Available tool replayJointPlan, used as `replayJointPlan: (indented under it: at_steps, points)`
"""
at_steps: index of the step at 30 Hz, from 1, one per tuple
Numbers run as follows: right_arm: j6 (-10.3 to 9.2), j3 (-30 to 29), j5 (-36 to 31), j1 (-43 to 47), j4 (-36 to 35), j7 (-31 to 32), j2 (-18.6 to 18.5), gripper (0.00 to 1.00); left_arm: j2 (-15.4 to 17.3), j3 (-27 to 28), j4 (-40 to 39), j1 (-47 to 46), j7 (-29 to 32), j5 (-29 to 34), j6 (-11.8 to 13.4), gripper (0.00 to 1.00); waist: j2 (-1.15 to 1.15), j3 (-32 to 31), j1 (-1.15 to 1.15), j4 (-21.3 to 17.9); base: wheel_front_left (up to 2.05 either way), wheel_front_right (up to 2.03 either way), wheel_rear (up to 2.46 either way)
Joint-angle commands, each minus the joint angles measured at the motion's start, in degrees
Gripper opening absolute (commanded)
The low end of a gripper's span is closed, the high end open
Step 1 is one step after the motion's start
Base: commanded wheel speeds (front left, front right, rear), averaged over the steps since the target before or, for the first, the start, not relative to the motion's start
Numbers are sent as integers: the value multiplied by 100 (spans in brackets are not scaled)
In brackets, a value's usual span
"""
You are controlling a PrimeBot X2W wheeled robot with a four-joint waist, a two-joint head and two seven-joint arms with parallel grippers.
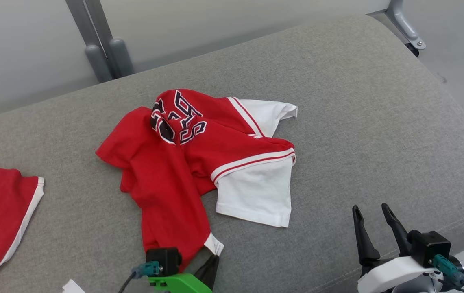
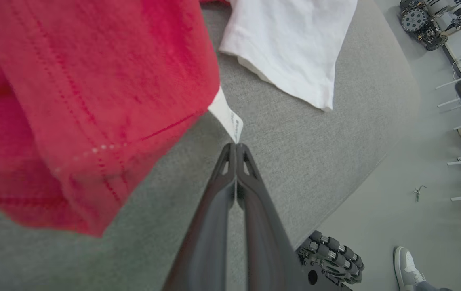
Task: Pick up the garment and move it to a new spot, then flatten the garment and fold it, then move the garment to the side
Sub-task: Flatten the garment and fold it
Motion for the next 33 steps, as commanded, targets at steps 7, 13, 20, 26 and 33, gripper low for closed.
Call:
replayJointPlan:
  at_steps: [7, 13, 20, 26, 33]
  points:
    - [3, -26, -50, 140, 27, -18, -6, 100, -49, 301, -396, 263, -334, -173, -220, 100, 0, -63, 0, 167, 0, 0, 0]
    - [3, -40, -80, 147, 23, -18, -6, 100, 687, 1033, -1728, 762, -487, -364, 169, 100, 0, -150, 0, 297, 0, 0, 0]
    - [3, 31, -80, 142, 37, -18, -9, 100, 1142, 1313, -1690, 1106, -291, -670, 208, 100, 0, -139, 0, 447, 0, 0, 0]
    - [2, 71, -65, -15, 38, -18, -7, 100, 763, 1194, -1166, 809, -108, -746, -23, 100, 0, -55, 0, 411, 0, 0, 0]
    - [3, 30, -46, 47, 19, -18, -7, 100, 499, 1077, -752, 649, -28, -719, -250, 91, 0, 39, 0, 341, 0, 0, 0]
